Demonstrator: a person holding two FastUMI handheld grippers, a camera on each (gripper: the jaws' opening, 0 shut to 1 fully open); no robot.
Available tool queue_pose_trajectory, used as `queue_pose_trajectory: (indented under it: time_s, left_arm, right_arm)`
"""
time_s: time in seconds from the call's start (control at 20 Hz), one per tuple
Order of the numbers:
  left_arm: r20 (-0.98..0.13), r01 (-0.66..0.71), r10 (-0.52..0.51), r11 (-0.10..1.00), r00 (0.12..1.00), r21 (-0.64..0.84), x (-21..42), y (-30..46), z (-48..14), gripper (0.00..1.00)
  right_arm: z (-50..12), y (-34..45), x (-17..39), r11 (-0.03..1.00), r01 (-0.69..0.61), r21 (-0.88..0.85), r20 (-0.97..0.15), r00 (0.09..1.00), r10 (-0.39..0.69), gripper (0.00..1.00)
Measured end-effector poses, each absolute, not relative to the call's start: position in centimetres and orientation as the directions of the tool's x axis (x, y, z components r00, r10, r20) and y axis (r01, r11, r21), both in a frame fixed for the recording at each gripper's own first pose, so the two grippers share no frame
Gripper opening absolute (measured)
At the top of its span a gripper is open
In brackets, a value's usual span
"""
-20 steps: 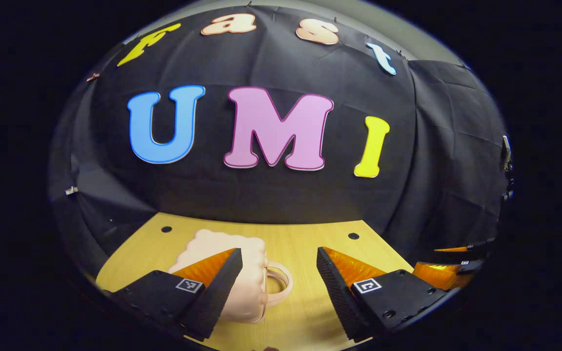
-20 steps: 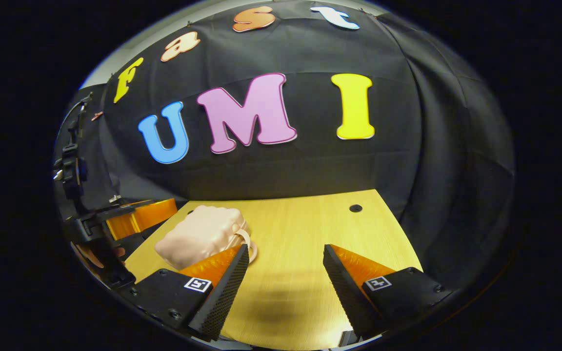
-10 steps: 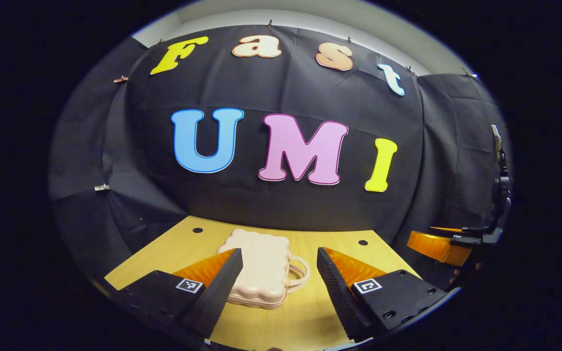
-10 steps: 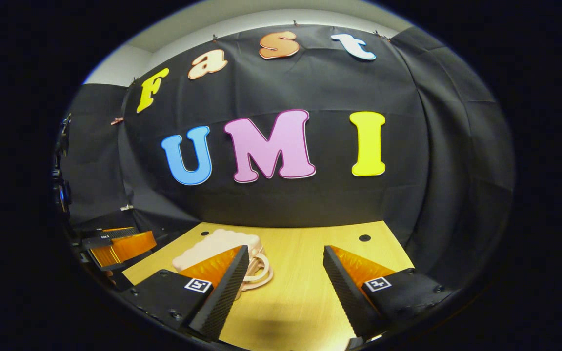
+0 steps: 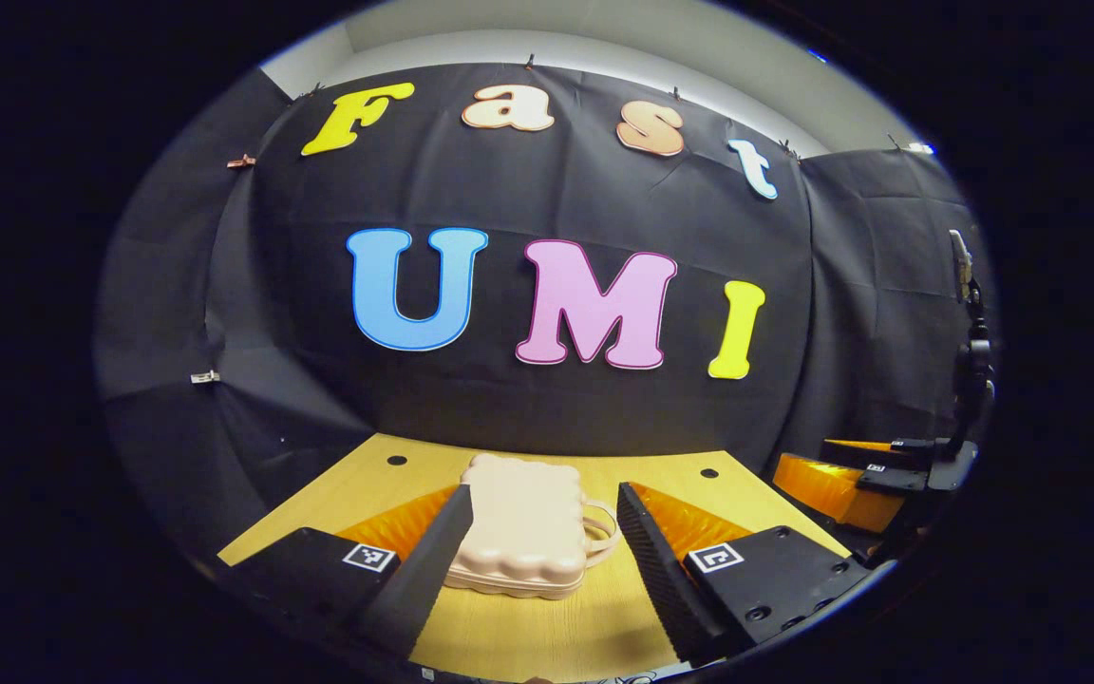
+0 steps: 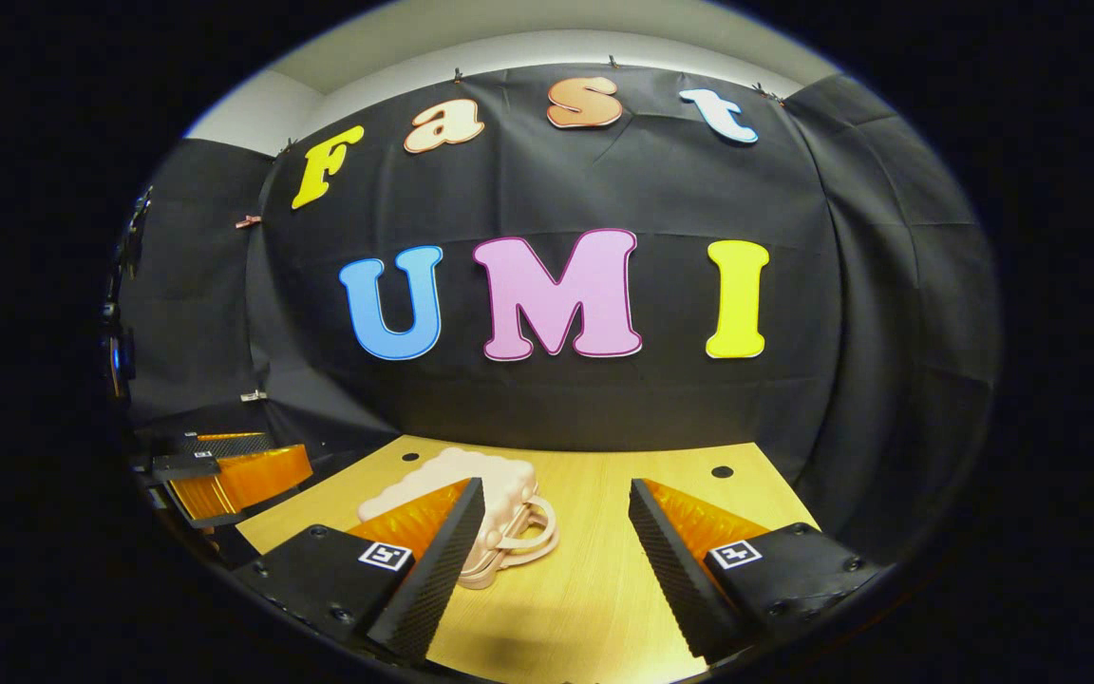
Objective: First open the suitcase, pack the skin care products into it, and then close the suitcase.
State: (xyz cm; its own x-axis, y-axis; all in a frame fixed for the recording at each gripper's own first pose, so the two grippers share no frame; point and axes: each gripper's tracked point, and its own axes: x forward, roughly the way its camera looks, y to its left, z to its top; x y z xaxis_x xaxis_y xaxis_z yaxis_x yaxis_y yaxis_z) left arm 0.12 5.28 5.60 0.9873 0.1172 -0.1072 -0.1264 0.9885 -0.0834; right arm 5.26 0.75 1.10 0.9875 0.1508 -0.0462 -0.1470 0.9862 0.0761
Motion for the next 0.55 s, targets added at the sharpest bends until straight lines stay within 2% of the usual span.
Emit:
queue_pose_trajectory:
  time_s: [0.25,0.55]
  left_arm:
    - [-0.092,-0.146,0.139,0.987,0.986,-0.068,-0.6,6.8,6.6,0.96]
    - [-0.073,-0.176,0.171,0.982,0.982,-0.066,-2.3,7.9,7.1,0.96]
  right_arm:
    - [1.0,1.1,5.2,0.991,-0.123,0.043,-0.075,0.989,0.126,0.97]
    - [1.8,4.1,5.6,0.985,-0.170,0.017,-0.081,0.982,0.171,0.97]
